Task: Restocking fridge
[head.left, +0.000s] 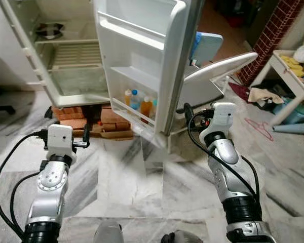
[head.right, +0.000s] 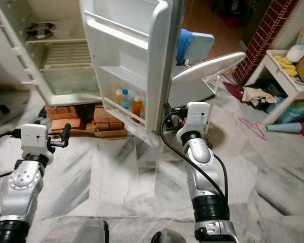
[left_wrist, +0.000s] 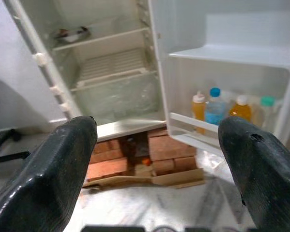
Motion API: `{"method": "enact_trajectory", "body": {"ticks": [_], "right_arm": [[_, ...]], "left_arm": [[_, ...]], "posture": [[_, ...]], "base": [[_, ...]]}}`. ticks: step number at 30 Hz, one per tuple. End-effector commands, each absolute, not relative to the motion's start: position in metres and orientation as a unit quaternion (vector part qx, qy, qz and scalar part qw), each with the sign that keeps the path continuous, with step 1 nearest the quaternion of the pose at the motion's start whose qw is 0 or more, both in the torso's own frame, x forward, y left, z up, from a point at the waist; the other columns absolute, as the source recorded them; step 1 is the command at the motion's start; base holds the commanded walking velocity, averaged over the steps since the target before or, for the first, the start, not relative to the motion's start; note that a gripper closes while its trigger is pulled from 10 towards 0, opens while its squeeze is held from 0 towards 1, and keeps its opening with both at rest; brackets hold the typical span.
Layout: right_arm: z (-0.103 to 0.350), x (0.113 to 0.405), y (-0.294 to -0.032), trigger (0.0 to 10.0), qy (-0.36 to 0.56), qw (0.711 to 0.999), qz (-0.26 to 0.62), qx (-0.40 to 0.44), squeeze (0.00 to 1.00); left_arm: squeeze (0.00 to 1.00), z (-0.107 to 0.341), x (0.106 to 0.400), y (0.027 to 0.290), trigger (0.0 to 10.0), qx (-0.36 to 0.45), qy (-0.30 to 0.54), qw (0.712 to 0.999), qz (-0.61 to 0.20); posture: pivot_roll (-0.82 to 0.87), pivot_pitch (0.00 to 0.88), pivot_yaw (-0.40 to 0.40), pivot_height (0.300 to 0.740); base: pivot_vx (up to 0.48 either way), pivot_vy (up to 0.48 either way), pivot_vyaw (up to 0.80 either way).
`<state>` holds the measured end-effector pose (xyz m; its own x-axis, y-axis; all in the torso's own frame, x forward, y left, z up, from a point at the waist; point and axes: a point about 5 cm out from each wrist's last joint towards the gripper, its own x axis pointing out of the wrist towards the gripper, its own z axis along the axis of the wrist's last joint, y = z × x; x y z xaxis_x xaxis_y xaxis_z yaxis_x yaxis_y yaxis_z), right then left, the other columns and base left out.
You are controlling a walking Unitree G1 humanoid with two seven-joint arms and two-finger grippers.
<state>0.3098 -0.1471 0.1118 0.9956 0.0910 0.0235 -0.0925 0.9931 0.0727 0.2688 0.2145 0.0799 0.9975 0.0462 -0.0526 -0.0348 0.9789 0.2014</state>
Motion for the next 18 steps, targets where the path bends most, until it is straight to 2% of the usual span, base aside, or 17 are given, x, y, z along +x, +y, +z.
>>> {"method": "enact_trajectory", "body": {"ticks": [1, 6, 18], "right_arm": [[0.114, 0.309, -0.148, 10.0, -0.019, 0.998, 0.047, 0.028, 0.0], [0.109, 0.306, -0.15, 10.0, -0.015, 0.998, 0.041, 0.038, 0.0], [0.115, 0.315, -0.159, 10.0, -0.017, 0.999, 0.037, 0.03, 0.0]], "left_arm": [[0.0, 0.078, 0.264, 0.217, 10.0, 0.1, 0.033, 0.994, 0.027], [0.0, 0.07, 0.26, 0.213, 10.0, 0.094, 0.051, 0.994, 0.025], [0.0, 0.077, 0.27, 0.211, 10.0, 0.093, 0.037, 0.995, 0.023]], "posture": [[0.1, 0.069, -0.024, 0.74], [0.1, 0.051, -0.025, 0.74], [0.09, 0.041, -0.024, 0.74]], "base": [[0.368, 0.0, 0.6], [0.47, 0.0, 0.47], [0.46, 0.0, 0.0]]}}
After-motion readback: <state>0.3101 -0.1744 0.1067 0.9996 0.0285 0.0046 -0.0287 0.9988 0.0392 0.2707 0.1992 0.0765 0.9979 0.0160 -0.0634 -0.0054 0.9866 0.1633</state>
